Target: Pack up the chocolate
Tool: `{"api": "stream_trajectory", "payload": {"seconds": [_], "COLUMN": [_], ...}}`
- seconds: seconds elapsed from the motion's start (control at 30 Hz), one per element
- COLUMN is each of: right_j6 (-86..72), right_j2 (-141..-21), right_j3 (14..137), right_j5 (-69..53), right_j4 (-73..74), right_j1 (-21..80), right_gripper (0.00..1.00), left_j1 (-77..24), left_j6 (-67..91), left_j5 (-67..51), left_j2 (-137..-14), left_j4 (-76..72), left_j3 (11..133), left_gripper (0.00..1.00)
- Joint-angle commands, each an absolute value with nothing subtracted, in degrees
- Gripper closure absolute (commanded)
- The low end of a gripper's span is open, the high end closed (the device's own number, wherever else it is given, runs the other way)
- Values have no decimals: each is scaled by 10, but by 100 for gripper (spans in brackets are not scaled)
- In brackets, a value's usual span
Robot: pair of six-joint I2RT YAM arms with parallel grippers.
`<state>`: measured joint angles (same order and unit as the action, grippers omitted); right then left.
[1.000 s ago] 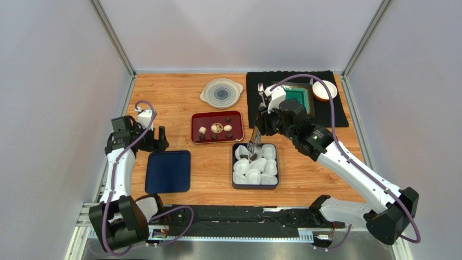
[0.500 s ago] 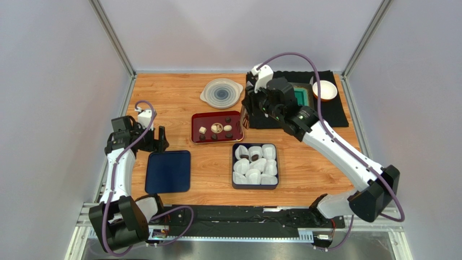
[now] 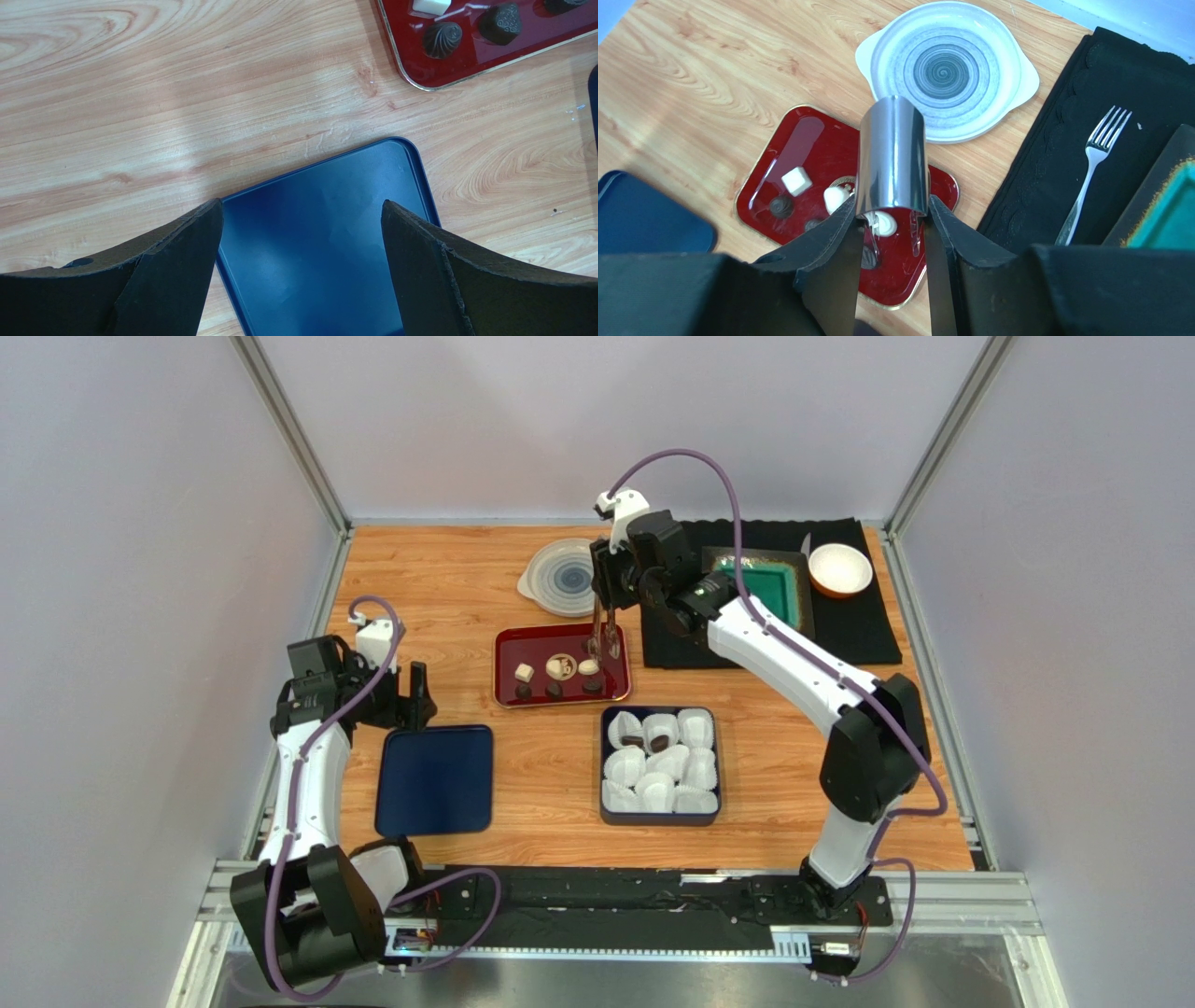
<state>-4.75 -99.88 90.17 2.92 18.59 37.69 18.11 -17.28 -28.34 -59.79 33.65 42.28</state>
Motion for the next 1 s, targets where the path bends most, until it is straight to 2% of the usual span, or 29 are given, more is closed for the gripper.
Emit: {"api": "stream_trajectory", "payload": {"seconds": [0.0, 0.27, 0.83, 0.97], "right_j6": [-62, -71, -85, -84], "right_j2": [-1035, -1087, -1123, -1129], "right_j3": [960, 1005, 1013, 1013], "right_j5": [16, 9, -23, -25], "right_j4": [135, 134, 131, 130], "right_j1": [362, 349, 345, 345], "right_gripper": [62, 62, 62, 65], "left_j1": [187, 186, 187, 188], "left_j6": [-186, -186, -191, -193], "left_j5": [-293, -292, -286, -283], "left_j2": [-599, -605, -606, -604], "left_j4": [329, 323, 314, 314], "left_j3": [430, 425, 416, 412], "left_gripper": [9, 8, 9, 9]}}
